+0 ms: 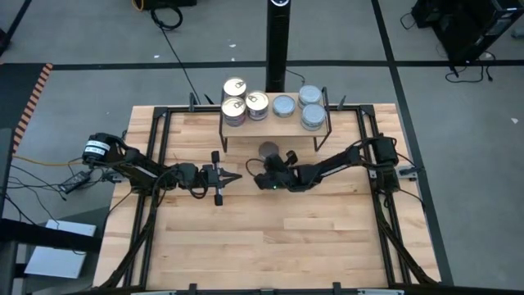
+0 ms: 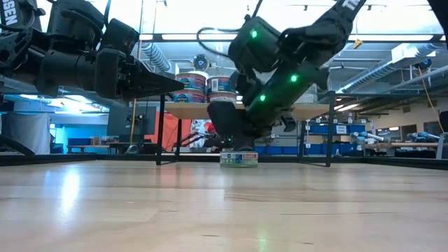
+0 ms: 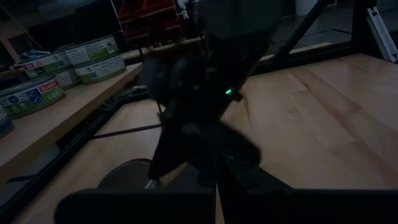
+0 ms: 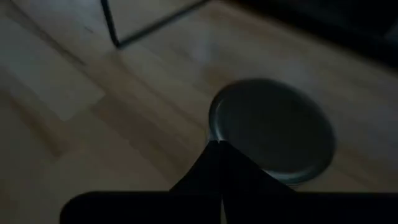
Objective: Stack canned seafood by type on shelf
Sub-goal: Stack the green tuna can on the left green tuna can on the shelf
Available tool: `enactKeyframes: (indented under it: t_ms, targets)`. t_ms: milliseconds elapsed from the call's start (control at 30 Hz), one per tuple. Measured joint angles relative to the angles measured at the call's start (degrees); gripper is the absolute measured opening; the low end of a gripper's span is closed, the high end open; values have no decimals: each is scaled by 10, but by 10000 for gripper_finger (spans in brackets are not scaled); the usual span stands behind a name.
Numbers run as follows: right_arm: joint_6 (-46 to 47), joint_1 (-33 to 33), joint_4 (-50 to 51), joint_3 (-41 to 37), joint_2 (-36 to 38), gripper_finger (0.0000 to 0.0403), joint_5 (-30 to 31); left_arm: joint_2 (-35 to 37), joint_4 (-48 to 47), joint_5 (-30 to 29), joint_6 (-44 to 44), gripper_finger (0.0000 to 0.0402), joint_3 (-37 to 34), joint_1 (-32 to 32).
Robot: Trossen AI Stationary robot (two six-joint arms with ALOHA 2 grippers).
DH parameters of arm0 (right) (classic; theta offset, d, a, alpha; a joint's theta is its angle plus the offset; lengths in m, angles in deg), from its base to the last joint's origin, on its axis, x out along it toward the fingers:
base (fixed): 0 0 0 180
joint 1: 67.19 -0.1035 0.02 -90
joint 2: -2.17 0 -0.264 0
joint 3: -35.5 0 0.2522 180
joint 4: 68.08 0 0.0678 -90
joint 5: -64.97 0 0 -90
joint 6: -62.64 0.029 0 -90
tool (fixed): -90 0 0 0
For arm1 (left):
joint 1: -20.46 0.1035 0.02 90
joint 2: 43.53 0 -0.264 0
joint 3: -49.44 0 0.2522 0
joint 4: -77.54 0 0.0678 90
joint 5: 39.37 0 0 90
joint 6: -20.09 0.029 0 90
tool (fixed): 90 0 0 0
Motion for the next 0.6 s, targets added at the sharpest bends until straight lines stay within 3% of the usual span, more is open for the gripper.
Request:
enactKeyframes:
  t_ms: [133,333,600]
  targets:
    - [-1,-9,-7,0,2,2,64,0,0,0,-1,5,0,0]
    - [-10,23,-14,0,0,3,83,0,1,0,-2,5,0,0]
    - [-21,50,12,0,0,3,-54,0,0,0,-2,5,0,0]
